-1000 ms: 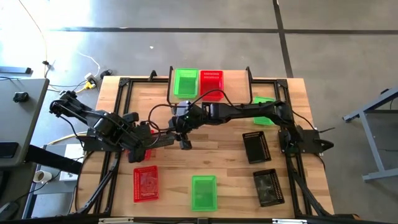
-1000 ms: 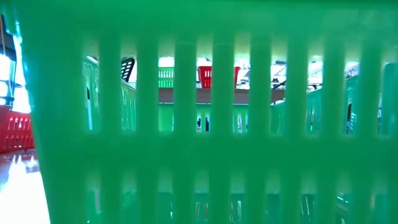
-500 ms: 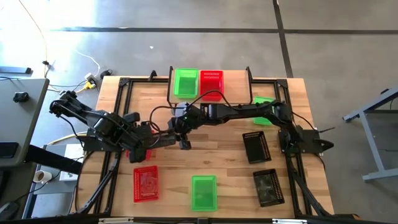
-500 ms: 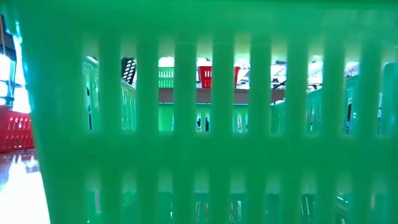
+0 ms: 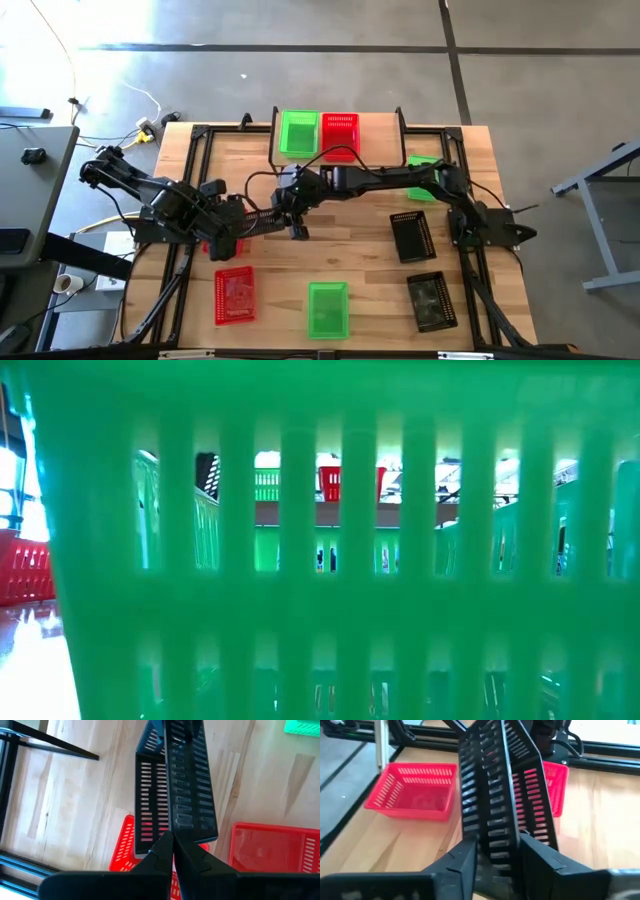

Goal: Stack baskets on shelf by color
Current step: Put the top left black bin on the shelf

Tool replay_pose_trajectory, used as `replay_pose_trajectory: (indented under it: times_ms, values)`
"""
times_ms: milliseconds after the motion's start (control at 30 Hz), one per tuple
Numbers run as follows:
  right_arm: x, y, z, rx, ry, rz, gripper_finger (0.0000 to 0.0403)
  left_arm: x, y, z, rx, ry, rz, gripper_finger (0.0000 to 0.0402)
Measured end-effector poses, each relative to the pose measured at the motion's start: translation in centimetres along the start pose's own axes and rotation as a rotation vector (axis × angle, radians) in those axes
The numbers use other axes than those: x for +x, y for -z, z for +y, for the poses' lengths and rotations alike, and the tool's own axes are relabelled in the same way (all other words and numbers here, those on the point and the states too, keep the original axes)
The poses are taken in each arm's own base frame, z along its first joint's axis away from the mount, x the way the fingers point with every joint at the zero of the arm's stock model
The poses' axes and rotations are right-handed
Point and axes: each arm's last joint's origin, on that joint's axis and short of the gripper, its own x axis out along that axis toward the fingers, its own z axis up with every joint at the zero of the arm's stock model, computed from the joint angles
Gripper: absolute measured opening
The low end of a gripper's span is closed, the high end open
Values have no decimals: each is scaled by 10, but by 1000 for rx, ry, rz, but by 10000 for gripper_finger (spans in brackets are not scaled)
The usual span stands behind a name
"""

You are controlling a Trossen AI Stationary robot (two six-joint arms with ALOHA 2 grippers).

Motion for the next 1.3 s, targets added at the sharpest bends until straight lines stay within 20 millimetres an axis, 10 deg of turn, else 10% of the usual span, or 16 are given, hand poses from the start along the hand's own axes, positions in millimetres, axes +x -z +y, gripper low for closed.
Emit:
replay_pose_trajectory:
  times_ms: [267, 867, 1300]
  values:
    - [0, 0, 1, 6, -45, -2, 7, 0, -1, 0, 0, -15, -15, 0]
    - [3, 3, 21, 163, 55, 81, 1, 0, 0, 0, -35, -9, -11, 86]
    - [-36, -7, 63, 304, 195, 190, 0, 1, -3, 5, -81, -33, -17, 162]
